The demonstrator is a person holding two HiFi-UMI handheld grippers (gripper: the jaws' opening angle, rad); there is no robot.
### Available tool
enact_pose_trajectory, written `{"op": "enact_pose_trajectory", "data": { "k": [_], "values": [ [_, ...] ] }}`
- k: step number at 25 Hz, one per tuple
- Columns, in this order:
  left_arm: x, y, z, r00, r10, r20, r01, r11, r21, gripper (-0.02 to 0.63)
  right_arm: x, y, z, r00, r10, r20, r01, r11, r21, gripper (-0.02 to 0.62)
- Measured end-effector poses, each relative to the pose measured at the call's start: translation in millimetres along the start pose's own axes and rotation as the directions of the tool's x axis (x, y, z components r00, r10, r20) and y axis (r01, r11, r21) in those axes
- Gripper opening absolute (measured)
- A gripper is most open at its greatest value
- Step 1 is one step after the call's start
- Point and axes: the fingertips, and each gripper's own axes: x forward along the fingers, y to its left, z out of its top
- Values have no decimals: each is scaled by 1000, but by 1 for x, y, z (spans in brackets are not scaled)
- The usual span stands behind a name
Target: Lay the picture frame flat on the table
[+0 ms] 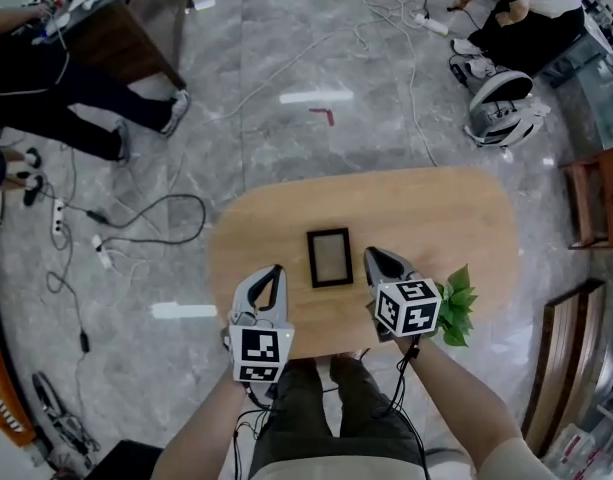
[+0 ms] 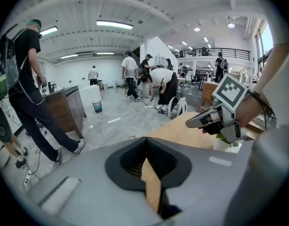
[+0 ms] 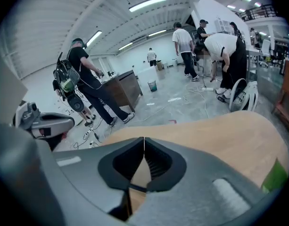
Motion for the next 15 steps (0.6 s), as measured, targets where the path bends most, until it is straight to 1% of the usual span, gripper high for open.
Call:
{"op": "enact_pose_trajectory", "data": {
  "k": [2,6,8,15],
  "values": [
    [-11,2,16,1000,2,15,-2,1000,6,20,-19,11,21,999,5,33,-3,999,-46,7],
    [-37,0,47,999,3,49,-4,1000,23,20,-63,40,63,994,25,107,-2,979,-205,6],
    [-51,0,64,997,7,71,-9,999,36,20,-85,54,82,989,41,144,-6,971,-239,6],
    [-106,-2,121,988,13,151,-23,998,64,20,-159,101,136,966,95,241,-15,949,-314,3]
  ]
}}
